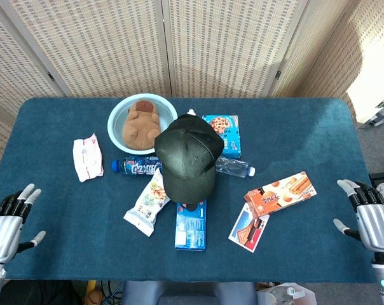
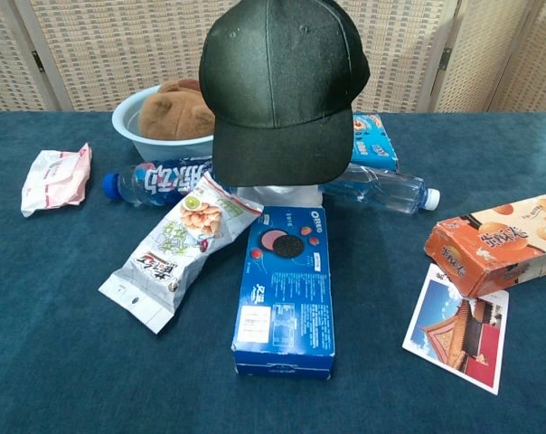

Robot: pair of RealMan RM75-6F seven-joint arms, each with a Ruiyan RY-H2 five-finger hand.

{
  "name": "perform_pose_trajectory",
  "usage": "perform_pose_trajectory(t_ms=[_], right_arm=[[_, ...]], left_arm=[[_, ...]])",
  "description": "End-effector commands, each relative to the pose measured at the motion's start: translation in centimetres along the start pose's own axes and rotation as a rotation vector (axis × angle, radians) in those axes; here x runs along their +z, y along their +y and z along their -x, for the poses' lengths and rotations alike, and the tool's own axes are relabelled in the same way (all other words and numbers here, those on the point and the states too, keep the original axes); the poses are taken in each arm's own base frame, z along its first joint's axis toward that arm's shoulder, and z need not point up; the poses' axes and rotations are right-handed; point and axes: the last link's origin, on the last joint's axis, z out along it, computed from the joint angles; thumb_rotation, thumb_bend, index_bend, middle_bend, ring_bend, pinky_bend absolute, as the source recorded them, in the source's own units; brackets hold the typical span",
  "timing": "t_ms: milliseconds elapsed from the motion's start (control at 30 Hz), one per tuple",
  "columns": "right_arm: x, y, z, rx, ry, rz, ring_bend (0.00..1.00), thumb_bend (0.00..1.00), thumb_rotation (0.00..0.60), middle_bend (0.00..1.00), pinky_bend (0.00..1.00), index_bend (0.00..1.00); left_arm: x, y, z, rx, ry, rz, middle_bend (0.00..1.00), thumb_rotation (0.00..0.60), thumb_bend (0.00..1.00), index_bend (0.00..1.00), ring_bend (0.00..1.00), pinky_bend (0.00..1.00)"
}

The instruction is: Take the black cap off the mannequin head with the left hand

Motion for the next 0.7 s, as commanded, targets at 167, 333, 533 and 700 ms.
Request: perform_pose_trajectory(t_ms=[167, 333, 533, 700], right_arm=[[-0.2, 0.0, -0.1, -0.001, 0.001, 0.000, 0.15, 0.06, 0.600, 0.21, 0.22, 0.17], [-0.2, -0.2, -0.2, 0.002, 0.007, -0.007, 0.15, 0.06, 0.600, 0.21, 0.22, 0.17], [-0.2, -0.2, -0.9, -0.008, 0.027, -0.007, 0.15, 0.06, 0.600, 0.21, 0.22, 0.17], [-0.3, -0.2, -1.5, -0.016, 0.042, -0.002, 0.15, 0.06, 0.600, 0.21, 0.22, 0.17]], left_arm=[[0.0, 0.1, 0.1, -0.008, 0.003, 0.017, 0.02, 0.600, 0.17, 0.03, 0.06, 0.06], [0.1, 0.2, 0.2, -0.021, 0.006, 0.046, 0.02, 0.600, 0.17, 0.04, 0.06, 0.06], [0.5, 0.5, 0.2, -0.037, 0.015, 0.099, 0.02, 0.600, 0.17, 0.07, 0.07, 0.06], [1.3, 1.4, 0.2, -0.057, 0.015, 0.170, 0.05, 0.600, 0.17, 0.10, 0.10, 0.06]])
